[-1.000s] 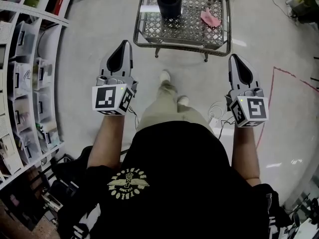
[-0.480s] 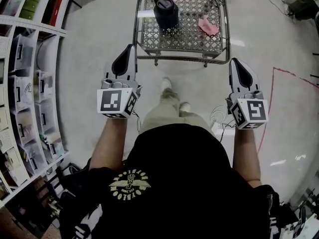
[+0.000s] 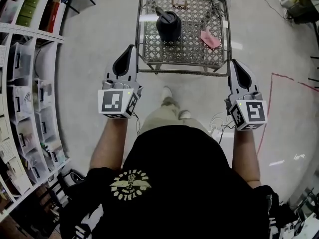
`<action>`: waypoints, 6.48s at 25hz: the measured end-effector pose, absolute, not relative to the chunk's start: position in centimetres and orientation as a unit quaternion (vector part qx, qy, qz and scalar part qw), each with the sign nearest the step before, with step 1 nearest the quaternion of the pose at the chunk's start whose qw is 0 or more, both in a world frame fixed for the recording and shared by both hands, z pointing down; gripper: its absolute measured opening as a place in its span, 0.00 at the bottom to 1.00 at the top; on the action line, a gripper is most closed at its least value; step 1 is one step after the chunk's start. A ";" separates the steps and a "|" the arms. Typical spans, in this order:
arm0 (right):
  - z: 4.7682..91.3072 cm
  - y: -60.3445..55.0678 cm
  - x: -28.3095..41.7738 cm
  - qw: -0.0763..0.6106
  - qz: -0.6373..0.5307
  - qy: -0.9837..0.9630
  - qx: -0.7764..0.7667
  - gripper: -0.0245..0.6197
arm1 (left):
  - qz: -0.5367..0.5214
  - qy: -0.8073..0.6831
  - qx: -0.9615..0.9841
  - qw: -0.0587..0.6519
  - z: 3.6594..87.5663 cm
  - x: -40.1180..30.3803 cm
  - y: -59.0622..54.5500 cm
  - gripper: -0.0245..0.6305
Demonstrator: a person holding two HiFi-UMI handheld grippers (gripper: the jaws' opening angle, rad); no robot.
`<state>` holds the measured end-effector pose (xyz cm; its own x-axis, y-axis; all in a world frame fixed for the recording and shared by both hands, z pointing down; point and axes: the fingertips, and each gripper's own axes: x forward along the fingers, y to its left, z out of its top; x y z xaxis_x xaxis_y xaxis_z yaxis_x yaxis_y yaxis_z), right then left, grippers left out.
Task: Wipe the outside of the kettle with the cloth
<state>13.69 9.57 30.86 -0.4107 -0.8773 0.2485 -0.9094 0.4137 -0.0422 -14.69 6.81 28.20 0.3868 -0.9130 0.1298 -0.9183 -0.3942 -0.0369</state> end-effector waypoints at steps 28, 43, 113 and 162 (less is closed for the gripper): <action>29.5 2.0 9.7 0.140 0.061 -0.785 0.600 0.05 | 0.038 -0.486 0.872 0.031 30.0 -17.2 -4.0 0.05; 33.5 0.1 12.0 0.175 0.101 -0.775 0.599 0.05 | 0.073 -0.495 0.865 0.047 32.8 -16.2 -5.3 0.05; 76.0 -14.4 14.6 0.513 0.250 -0.762 0.306 0.09 | 0.344 -0.453 0.821 -0.035 53.4 -3.6 -20.6 0.05; 64.0 -5.6 -6.3 0.458 0.165 -0.846 0.218 0.09 | 0.313 -0.396 0.863 -0.034 53.5 -3.2 -20.3 0.05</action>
<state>-6.33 -5.56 64.01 -0.4851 -0.2168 0.8472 -0.5198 0.8505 -0.0800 -3.23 -20.29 53.50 0.4903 -0.7047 0.5128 -0.6621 -0.6838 -0.3066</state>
